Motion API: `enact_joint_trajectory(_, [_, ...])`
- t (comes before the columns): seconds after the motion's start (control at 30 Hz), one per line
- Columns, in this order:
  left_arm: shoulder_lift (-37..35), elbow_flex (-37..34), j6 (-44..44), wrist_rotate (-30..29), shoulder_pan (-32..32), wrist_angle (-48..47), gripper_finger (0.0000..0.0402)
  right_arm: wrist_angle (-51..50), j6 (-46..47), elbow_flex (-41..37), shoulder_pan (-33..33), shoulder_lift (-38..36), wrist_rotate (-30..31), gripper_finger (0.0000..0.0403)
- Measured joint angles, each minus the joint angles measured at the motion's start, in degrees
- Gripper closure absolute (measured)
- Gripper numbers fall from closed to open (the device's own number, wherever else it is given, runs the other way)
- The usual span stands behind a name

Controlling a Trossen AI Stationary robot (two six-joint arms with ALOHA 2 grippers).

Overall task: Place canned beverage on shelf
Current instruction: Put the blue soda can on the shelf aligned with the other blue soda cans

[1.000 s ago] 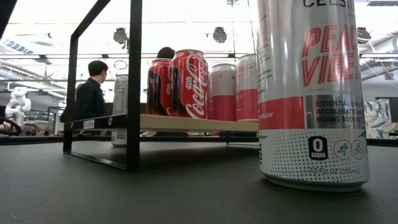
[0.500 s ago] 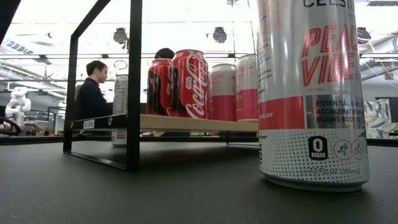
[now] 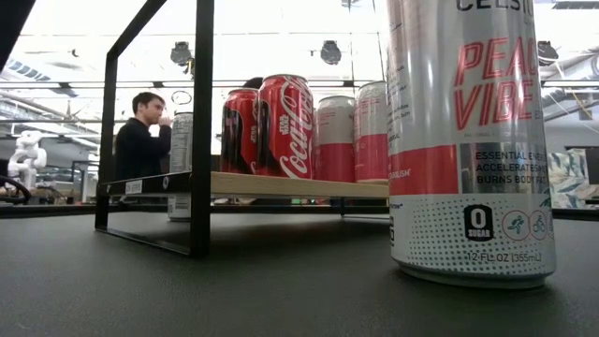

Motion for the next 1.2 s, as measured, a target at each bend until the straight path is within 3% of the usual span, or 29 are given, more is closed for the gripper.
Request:
enact_joint_trajectory(0.4, [0.08, 0.0, -1.99, 6.38, 2.04, -1.4, 0.0017, -0.14, 0.0, 0.0, -2.05, 1.04, -0.04, 0.0183])
enact_joint_trajectory(0.73, [0.08, 0.0, -2.25, 6.75, 3.02, -2.93, 0.0019, 0.06, 0.02, 0.0, -2.25, 2.28, -0.09, 0.0183])
enact_joint_trajectory(1.2, [0.08, 0.0, -1.7, 7.21, 3.02, -4.46, 0.0144, -1.27, 0.43, 0.0, -2.62, 2.02, 0.19, 0.0174])
